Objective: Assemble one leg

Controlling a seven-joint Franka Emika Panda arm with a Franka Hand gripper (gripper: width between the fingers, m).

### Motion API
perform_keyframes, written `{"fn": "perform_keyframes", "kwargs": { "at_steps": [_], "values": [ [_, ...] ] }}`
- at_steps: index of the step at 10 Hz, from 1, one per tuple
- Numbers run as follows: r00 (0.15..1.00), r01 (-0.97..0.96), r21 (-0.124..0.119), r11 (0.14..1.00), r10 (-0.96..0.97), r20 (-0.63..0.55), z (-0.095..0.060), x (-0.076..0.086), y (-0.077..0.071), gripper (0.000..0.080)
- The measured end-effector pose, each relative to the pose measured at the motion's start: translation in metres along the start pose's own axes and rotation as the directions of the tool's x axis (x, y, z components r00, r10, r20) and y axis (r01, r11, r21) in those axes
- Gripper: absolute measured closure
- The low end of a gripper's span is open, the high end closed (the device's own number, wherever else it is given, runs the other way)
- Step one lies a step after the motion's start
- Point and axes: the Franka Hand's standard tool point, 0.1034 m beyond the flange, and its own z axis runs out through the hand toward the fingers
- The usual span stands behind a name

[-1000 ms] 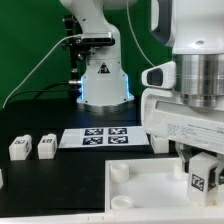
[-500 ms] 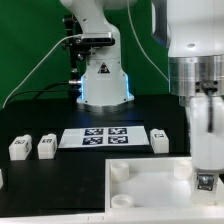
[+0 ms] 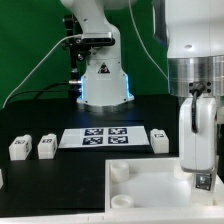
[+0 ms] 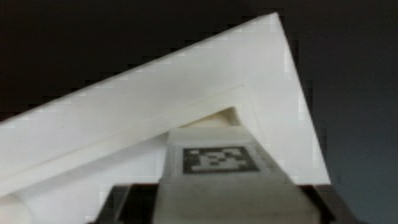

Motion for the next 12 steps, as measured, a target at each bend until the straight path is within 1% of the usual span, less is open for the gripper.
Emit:
{"fn": "perform_keyframes", "kwargs": {
  "at_steps": [1,2,3,4,5,6,8,9,10,11,12],
  "values": [
    [1.0,0.031,0.0,1.0,-0.031,0.0,0.0,0.0,0.0,0.0317],
    [0.999,0.035,0.0,0.999,-0.035,0.0,0.0,0.0,0.0,0.0188],
    [0.975,0.221,0.004,0.975,-0.221,0.003,-0.002,-0.001,-0.001,0.0161],
    [0.922,0.386,0.012,0.922,-0.386,0.006,-0.008,-0.001,-0.004,0.0161],
    [0.843,0.538,0.018,0.843,-0.538,0.008,-0.014,0.001,-0.004,0.0152],
    [0.775,0.631,0.016,0.775,-0.631,0.003,-0.014,0.003,-0.004,0.0152],
    [0.674,0.739,0.013,0.674,-0.739,-0.001,-0.013,0.004,-0.004,0.015],
    [0.515,0.857,-0.004,0.515,-0.857,-0.019,-0.011,0.005,-0.005,0.015],
    [0.299,0.953,-0.039,0.301,-0.953,-0.041,-0.006,0.001,-0.008,0.015],
    [0.131,0.989,-0.057,0.134,-0.99,-0.046,-0.005,-0.004,-0.011,0.015],
    [-0.01,0.997,-0.072,-0.007,-0.999,-0.039,-0.005,-0.005,-0.012,0.015]
  ]
}}
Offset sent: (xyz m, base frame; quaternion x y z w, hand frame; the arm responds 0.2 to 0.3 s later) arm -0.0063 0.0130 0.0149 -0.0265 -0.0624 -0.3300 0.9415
